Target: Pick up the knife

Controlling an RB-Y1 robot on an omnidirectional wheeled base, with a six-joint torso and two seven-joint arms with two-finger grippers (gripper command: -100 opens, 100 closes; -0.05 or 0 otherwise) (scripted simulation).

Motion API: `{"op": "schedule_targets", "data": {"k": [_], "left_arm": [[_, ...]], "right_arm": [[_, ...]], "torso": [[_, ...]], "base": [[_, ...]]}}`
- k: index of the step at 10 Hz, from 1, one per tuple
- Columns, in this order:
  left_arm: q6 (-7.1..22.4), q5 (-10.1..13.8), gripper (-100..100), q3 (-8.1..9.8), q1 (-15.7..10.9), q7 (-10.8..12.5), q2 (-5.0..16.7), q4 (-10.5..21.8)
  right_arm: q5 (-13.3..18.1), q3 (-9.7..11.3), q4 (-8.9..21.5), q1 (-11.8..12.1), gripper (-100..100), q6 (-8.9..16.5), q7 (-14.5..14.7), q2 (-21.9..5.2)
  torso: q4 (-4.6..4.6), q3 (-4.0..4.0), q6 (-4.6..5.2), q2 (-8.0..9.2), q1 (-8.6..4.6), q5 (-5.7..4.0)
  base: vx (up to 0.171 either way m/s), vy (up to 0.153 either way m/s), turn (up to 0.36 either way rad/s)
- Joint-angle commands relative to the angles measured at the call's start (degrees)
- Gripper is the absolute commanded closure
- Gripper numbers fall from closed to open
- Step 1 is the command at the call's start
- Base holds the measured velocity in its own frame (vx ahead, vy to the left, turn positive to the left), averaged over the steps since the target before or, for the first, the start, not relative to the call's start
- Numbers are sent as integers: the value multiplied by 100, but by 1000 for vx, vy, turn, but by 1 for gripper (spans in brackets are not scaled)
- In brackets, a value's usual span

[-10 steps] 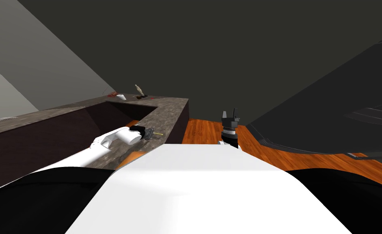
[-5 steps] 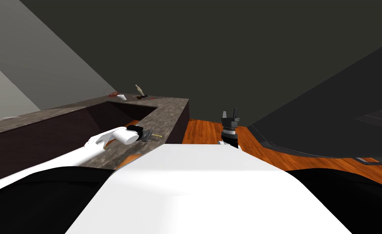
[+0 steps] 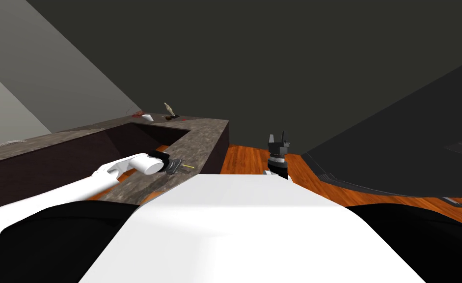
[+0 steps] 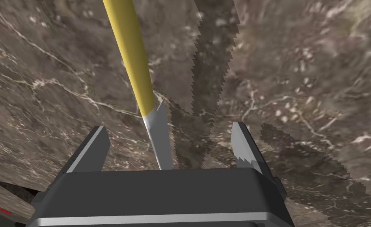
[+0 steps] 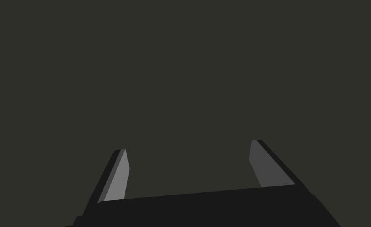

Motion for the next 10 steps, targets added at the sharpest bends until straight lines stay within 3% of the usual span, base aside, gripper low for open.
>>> {"op": "schedule_targets", "data": {"k": [1,10], "left_arm": [[-26,277,-100,-2,46,-230,133,101],[-207,1788,-100,94,413,-1401,854,675]], "right_arm": [[0,0,0,0,0,0,0,0],[0,0,0,0,0,0,0,0]], "torso": [[0,0,0,0,0,0],[0,1,1,2,0,0]], "base": [[78,-16,24],[60,-17,28]]}}
